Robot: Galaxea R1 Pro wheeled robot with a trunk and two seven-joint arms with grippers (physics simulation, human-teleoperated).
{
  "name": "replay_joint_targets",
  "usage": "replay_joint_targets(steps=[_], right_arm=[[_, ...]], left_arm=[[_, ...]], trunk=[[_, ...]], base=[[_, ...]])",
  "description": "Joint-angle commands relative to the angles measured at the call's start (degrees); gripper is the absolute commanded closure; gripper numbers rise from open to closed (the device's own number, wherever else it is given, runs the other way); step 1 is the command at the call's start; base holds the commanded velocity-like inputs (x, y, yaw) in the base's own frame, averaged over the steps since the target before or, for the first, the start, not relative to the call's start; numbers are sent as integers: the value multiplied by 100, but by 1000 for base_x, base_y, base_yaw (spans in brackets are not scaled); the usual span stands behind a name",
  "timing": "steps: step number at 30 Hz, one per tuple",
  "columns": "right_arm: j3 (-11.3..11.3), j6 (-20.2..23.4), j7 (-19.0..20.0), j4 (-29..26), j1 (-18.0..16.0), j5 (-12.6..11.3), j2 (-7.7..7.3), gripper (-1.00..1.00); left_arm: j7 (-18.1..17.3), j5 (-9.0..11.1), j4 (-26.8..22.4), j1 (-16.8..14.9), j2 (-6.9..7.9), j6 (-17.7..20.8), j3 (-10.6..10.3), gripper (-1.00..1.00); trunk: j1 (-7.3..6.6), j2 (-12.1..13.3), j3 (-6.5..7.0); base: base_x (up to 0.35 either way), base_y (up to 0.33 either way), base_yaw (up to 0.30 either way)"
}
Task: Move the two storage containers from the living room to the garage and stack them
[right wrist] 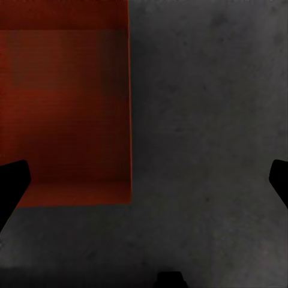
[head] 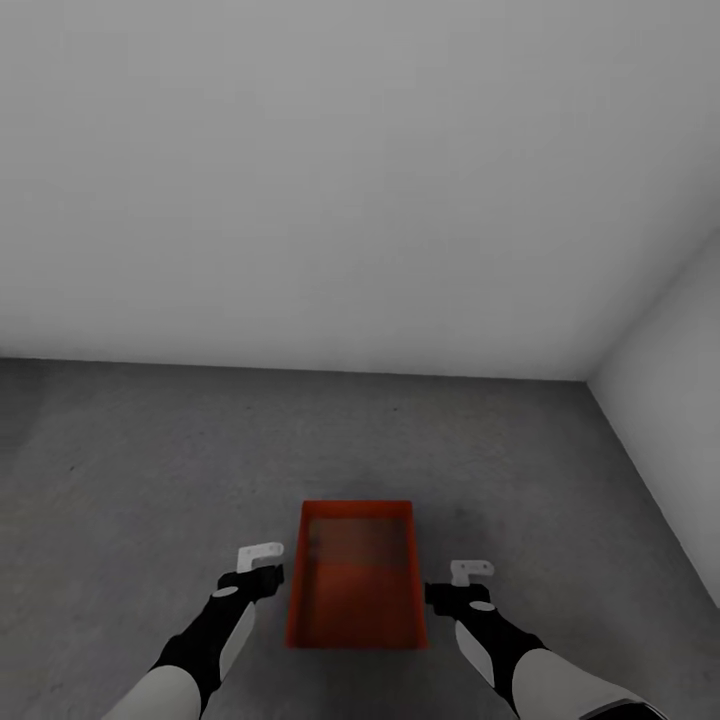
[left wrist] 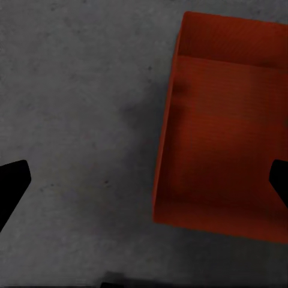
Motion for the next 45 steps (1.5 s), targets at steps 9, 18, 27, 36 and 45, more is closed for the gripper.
replay_joint_targets(steps=[9, 18, 27, 36, 45], right_arm=[[49, -36, -25, 3, -3, -59, -8, -100], [49, -32, -25, 3, -3, -59, -5, -100], [49, -20, -25, 9, -3, -59, -5, -100], [49, -7, -20, 131, -3, -80, -49, -100], [49, 105, 6, 948, -3, -87, -174, -100]], left_arm=[[1, -25, 130, 0, -6, 26, 17, -100], [1, -24, 136, 0, -3, 24, 23, -100], [1, -21, 139, 0, 2, 24, 27, -100], [-14, -4, 149, 0, 6, 21, 30, -100], [0, -12, 865, 0, 297, 32, 28, -100]], trunk=[[-198, 359, 158], [-396, 720, 320], [-593, 1081, 481], [-659, 1201, 535], [-659, 1201, 535]], base=[[0, 0, 0], [0, 0, 0], [0, 0, 0], [22, 0, 0], [7, 0, 0]])
